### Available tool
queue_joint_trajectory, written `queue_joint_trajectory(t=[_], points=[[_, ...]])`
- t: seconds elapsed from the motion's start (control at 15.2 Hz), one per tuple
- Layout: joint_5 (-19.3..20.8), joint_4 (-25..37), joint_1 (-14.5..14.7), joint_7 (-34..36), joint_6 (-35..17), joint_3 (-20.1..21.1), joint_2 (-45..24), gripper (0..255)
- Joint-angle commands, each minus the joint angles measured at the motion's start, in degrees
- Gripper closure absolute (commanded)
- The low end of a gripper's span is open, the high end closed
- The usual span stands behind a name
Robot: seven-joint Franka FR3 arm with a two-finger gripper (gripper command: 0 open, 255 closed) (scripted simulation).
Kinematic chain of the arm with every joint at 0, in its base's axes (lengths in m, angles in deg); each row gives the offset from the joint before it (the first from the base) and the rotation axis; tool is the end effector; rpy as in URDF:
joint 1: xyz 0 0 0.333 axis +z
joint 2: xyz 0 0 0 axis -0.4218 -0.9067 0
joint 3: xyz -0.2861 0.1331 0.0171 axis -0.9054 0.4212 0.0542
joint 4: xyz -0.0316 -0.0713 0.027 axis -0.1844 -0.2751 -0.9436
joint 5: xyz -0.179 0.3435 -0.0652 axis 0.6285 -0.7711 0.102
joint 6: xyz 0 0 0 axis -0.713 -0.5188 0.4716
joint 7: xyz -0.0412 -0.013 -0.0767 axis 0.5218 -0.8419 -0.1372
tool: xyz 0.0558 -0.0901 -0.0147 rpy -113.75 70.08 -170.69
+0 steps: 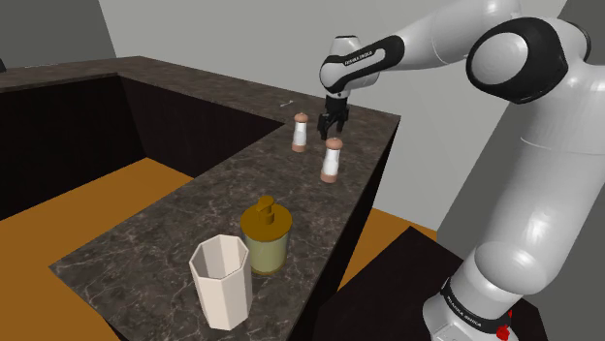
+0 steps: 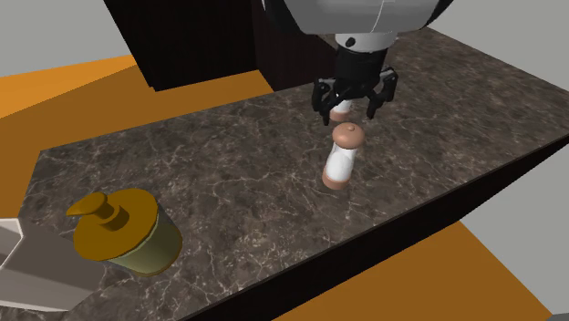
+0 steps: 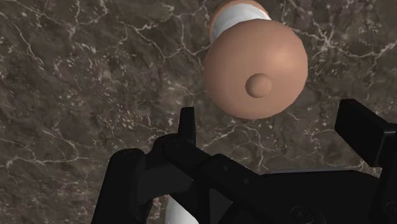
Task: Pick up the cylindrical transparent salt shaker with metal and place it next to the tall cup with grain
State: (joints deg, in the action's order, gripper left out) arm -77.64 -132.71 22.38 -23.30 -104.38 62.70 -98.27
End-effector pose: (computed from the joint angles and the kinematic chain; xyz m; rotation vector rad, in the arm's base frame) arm 0.6066 -0.1131 0.4269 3.0618 0.1030 0.0660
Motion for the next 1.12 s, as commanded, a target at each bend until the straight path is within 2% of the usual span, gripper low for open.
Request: queue_joint_trajectory(t=[0.0,0.26,0.73,0.79,1.06], points=[[-0.06,-0.73,-0.14,-0.18,-1.34,-0.07,-0.57,0],[-0.20,-1.99,-0.28,-0.27,-3.76,-0.08,-1.74,0],[-0.20,-1.97,-0.28,-0.27,-3.75,-0.08,-1.75,0],[-0.20,-1.97,-0.28,-0.27,-3.75,-0.08,-1.75,255],[-0.20,-1.98,-0.28,-0.27,-3.75,-0.08,-1.74,255]])
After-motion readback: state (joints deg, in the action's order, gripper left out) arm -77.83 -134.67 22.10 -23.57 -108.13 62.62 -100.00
